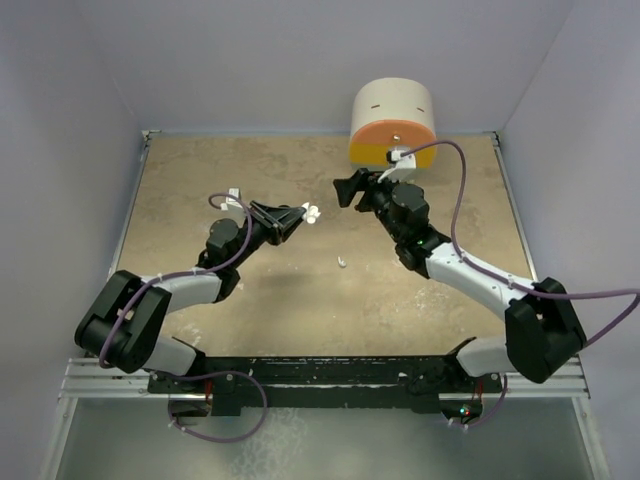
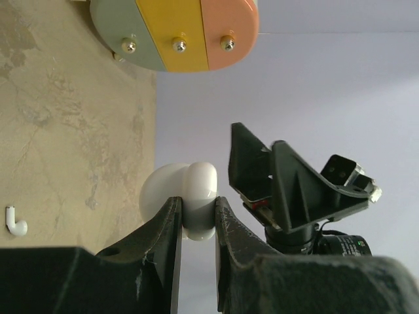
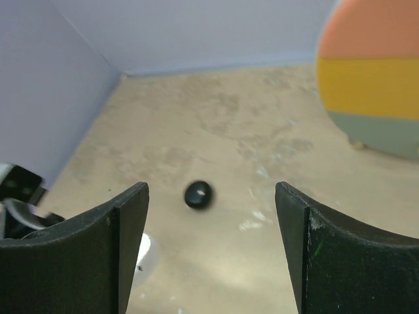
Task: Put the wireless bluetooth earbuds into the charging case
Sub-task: Adjust the earbud with the charging case, then pick up the earbud from the center of the board.
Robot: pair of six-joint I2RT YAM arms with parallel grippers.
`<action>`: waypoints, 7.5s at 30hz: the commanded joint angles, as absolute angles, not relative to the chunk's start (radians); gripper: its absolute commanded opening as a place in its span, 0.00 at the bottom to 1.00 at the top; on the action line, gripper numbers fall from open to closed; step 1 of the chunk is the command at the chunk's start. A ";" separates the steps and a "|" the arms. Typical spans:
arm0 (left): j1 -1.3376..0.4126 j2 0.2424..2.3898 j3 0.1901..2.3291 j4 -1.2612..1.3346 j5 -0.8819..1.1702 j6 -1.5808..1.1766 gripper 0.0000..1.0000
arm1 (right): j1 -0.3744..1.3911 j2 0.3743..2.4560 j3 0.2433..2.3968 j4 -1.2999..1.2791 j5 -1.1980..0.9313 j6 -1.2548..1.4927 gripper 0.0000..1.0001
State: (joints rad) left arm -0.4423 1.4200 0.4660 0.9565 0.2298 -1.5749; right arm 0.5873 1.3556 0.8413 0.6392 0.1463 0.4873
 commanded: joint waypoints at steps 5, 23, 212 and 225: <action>-0.454 1.425 0.524 0.990 0.224 -1.545 0.00 | 0.591 1.453 0.961 0.386 0.249 0.411 0.80; -0.463 1.458 0.532 0.997 0.221 -1.536 0.00 | 0.667 1.481 0.978 0.387 0.186 0.348 0.79; -0.284 1.273 0.267 1.033 0.254 -1.516 0.00 | 0.849 1.757 0.898 0.192 0.047 0.293 0.71; -0.280 1.242 0.259 1.010 0.250 -1.514 0.00 | 0.866 1.709 0.872 0.147 0.098 0.338 0.71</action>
